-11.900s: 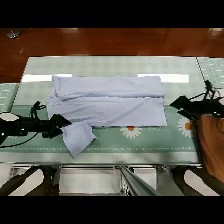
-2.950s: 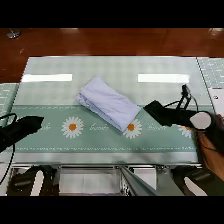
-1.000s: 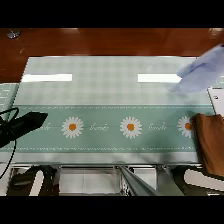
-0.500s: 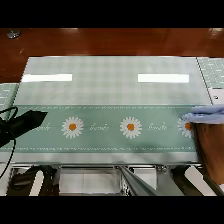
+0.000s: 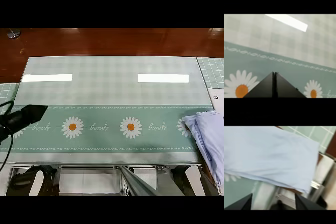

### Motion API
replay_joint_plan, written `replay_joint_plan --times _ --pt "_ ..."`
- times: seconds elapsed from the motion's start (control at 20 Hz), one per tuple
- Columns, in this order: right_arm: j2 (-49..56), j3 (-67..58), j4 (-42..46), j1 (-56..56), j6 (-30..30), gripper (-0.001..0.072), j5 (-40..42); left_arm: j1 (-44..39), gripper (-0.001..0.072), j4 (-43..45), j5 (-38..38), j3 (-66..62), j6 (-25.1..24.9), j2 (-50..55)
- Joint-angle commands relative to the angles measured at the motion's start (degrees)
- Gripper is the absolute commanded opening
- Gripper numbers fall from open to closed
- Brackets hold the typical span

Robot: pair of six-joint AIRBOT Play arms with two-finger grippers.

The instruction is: Fold the shirts.

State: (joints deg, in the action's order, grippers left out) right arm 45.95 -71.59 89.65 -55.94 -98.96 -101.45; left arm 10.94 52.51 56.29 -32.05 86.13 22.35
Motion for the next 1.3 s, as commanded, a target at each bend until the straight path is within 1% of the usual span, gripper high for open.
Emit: replay_joint_plan --times 0.0,0.05,0.1,0.15,0.2,0.25,0.3,0.35,0.4,0.45,0.5,0.55,0.6,0.65,0.75,0.8,1.25 --pt "2.95 -4.26 -33.33 1.44 -4.70 0.0499 15.28 -0.02 0.0022 -9.38 -0.83 -9.40 -9.05 8.11" --pt "4.17 -6.40 -41.16 5.09 -4.42 0.0404 21.53 -0.11 0.0022 -10.08 -0.44 -15.28 -9.86 12.50" --pt "5.44 -8.48 -47.17 10.58 -1.27 0.0237 28.24 -0.66 0.0021 -10.14 0.46 -21.40 -10.47 16.74" --pt "6.49 -10.47 -51.45 18.36 5.62 0.0038 35.41 -1.84 0.0022 -10.62 2.40 -28.30 -10.47 20.87" --pt "7.28 -11.89 -51.17 27.98 12.00 0.0022 42.14 -3.96 0.0021 -11.45 3.85 -34.12 -10.49 23.93" --pt "8.09 -12.26 -46.73 37.33 14.73 0.0022 47.17 -7.52 0.0021 -10.91 3.63 -39.10 -10.75 26.40" --pt "9.33 -12.24 -37.81 46.42 14.23 0.0022 49.64 -11.78 0.0021 -7.98 2.54 -42.40 -10.67 28.17" --pt "11.69 -11.34 -25.46 55.36 8.57 0.0022 49.86 -15.98 0.0020 -1.92 2.21 -43.91 -8.46 29.44" --pt "14.58 -8.70 -12.98 61.79 -0.07 0.0022 48.68 -20.31 0.0020 8.31 3.04 -43.89 -1.44 30.62" --pt "17.73 -5.79 -4.07 65.94 -2.99 0.0022 46.29 -23.93 0.0021 18.60 4.90 -42.80 4.55 31.67" --pt "21.42 -3.02 2.43 68.65 -3.04 0.0022 42.71 -26.53 0.0022 27.65 6.01 -40.52 8.63 32.59" --pt "24.72 -1.14 4.94 69.72 -3.06 0.0022 38.95 -27.65 0.0022 34.21 6.27 -37.11 12.57 33.53" --pt "27.89 -0.09 4.87 69.79 -3.06 0.0021 35.80 -27.39 0.0023 36.76 6.21 -33.83 14.49 34.47" --pt "30.14 0.02 4.98 69.57 -3.04 0.0021 33.70 -26.27 0.0023 36.85 5.90 -30.56 15.87 35.47" --pt "31.89 0.00 5.46 69.59 -3.04 0.0021 33.22 -25.16 0.0023 36.65 5.95 -27.06 15.93 36.39" --pt "31.98 0.00 5.66 69.61 -3.06 0.0021 34.97 -24.98 0.0023 36.68 5.88 -26.69 15.93 36.39" --pt "31.98 0.00 5.38 69.61 -3.39 0.0022 35.67 -24.90 0.0023 36.63 5.84 -26.71 15.98 36.59"
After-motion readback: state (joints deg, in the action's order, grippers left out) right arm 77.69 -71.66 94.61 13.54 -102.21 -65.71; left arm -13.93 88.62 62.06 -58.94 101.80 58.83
